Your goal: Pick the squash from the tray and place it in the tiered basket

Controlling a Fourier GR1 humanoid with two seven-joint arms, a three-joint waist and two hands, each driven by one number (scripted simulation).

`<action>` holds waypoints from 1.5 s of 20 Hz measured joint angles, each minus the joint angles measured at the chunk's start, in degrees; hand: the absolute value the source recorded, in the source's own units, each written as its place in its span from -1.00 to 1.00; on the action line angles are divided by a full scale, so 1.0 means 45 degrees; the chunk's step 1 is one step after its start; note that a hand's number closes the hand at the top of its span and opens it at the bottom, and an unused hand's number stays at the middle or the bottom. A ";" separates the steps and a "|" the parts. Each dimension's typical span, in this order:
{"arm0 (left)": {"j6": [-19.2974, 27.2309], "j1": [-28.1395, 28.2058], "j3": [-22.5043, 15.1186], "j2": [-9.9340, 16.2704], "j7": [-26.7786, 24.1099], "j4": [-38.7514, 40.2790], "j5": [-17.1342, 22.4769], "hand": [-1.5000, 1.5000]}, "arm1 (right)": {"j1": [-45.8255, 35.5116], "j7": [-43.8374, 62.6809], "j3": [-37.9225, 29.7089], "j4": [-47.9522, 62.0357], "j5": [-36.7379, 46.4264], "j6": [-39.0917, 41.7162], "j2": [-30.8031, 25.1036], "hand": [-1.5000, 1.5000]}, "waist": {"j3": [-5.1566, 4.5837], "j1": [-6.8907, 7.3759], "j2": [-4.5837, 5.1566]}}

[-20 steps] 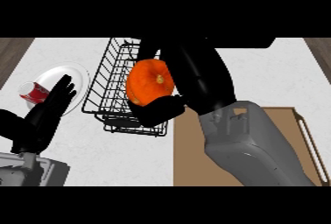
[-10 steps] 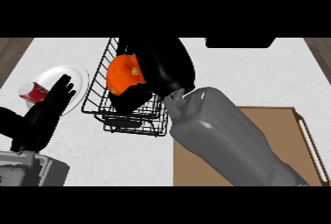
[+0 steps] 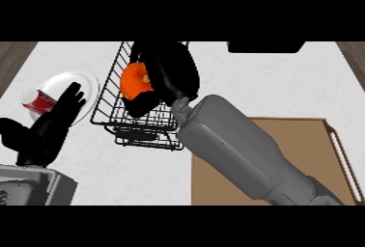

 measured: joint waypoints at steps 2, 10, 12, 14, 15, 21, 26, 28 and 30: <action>0.0030 0.0110 -0.0054 -0.0091 0.0061 -0.0165 -0.0059 0.00 | -0.0427 -0.0290 -0.0023 0.0794 0.0022 -0.0587 0.0004 1.00 | -0.0007 0.0060 0.0013; -0.0173 -0.0003 0.0034 -0.0170 0.0357 -0.0108 -0.0033 0.00 | -0.1356 -0.1168 0.0642 0.2837 -0.1374 -0.3654 0.0008 -1.00 | -0.0053 0.0220 0.0061; -0.0169 -0.0006 0.0027 -0.0235 0.0254 -0.0068 -0.0146 0.00 | -0.1648 -0.1295 0.0984 0.3303 -0.1739 -0.3982 0.0010 -1.00 | -0.0044 0.0220 0.0055; -0.0278 -0.0081 0.0140 -0.0225 0.0129 0.0074 -0.0127 0.00 | -0.1956 -0.1488 0.1137 0.3712 -0.2150 -0.4340 0.0010 -1.00 | -0.0046 0.0223 0.0060; -0.0323 -0.0022 0.0176 -0.0223 0.0163 0.0027 -0.0093 0.00 | -0.1967 -0.1581 0.1209 0.3765 -0.2355 -0.4546 0.0009 -1.00 | -0.0049 0.0215 0.0054; -0.0341 -0.0049 0.0146 -0.0370 0.0202 0.0026 -0.0211 0.00 | -0.2374 -0.2079 0.0628 0.3992 -0.4125 -0.5692 0.0009 -1.00 | -0.0053 0.0269 0.0075; -0.0321 0.0064 0.0173 -0.0449 0.0266 -0.0073 -0.0261 0.00 | -0.2045 -0.2976 -0.0503 0.3496 -0.5747 -0.6441 0.0002 -1.00 | -0.0055 0.0156 0.0064; -0.0334 0.0177 0.0240 -0.0426 0.0365 -0.0170 -0.0217 0.00 | -0.1974 -0.3181 -0.1009 0.3245 -0.6262 -0.6808 0.0005 -1.00 | -0.0070 0.0108 0.0053; -0.0328 0.0178 0.0314 -0.0430 0.0338 -0.0122 -0.0211 0.00 | -0.1830 -0.3545 -0.1682 0.2994 -0.6756 -0.7046 -0.0043 -1.00 | -0.0066 0.0033 0.0048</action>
